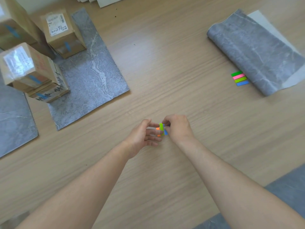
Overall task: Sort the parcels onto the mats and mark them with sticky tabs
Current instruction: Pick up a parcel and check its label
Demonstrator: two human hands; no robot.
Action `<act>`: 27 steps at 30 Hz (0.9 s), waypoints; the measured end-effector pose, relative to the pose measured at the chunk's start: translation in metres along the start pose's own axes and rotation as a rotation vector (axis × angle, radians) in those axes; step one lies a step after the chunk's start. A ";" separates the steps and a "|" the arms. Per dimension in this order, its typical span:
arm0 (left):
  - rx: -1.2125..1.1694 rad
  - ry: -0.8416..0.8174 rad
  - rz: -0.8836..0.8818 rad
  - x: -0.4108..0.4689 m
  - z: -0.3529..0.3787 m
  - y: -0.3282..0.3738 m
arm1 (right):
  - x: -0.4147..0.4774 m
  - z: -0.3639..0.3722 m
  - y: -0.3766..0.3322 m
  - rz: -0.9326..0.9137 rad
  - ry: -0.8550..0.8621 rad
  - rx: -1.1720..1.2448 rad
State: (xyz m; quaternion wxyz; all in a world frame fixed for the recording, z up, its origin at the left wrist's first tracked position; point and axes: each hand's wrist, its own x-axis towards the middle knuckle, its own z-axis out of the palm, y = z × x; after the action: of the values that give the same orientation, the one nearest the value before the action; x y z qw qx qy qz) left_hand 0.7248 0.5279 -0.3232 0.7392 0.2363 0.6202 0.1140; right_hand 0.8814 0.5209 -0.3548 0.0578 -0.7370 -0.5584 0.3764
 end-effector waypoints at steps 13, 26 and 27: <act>0.091 -0.028 -0.008 -0.015 0.011 -0.007 | -0.002 0.004 0.006 0.326 0.081 0.408; 0.201 -0.003 -0.044 -0.031 0.027 -0.001 | -0.004 -0.027 0.011 0.271 0.518 0.713; 0.192 -0.001 -0.038 -0.031 0.029 -0.002 | -0.008 -0.028 0.011 0.251 0.526 0.760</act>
State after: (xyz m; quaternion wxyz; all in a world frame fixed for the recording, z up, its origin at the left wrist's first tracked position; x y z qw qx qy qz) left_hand 0.7460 0.5062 -0.2939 0.7156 0.2942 0.6323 0.0400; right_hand 0.9066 0.5195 -0.3367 0.4167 -0.7956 -0.2542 0.3589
